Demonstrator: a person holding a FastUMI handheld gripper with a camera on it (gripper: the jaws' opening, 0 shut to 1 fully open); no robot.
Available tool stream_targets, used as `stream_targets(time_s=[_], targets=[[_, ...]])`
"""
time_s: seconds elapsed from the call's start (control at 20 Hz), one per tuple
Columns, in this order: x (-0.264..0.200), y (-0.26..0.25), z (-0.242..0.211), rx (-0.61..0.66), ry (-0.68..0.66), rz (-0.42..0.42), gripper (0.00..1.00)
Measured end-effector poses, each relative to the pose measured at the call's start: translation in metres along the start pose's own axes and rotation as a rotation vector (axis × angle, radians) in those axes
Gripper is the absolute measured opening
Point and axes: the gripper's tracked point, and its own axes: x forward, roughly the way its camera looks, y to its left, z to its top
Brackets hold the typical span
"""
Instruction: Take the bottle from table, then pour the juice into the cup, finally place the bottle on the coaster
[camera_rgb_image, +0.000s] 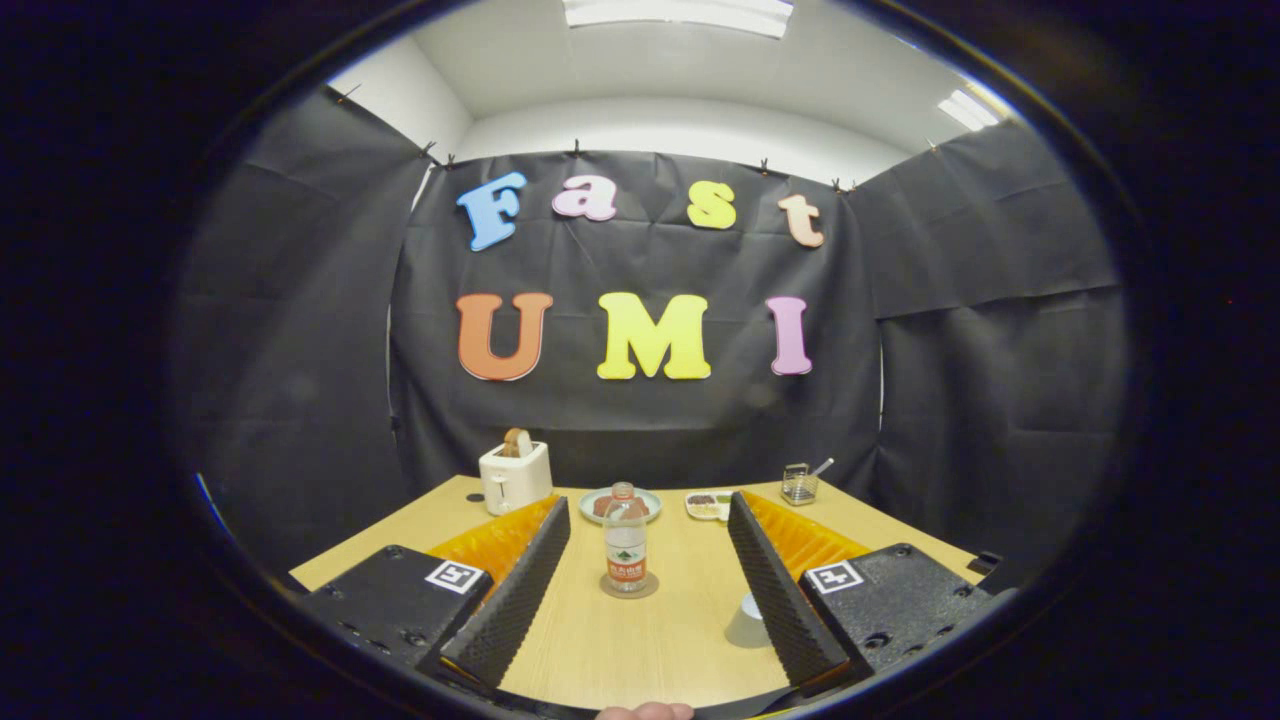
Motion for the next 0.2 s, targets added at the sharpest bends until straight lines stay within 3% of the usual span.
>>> stream_targets(time_s=[0.2], targets=[[-0.0008, 0.0019, 0.0003, -0.001, -0.001, 0.005, 1.00]])
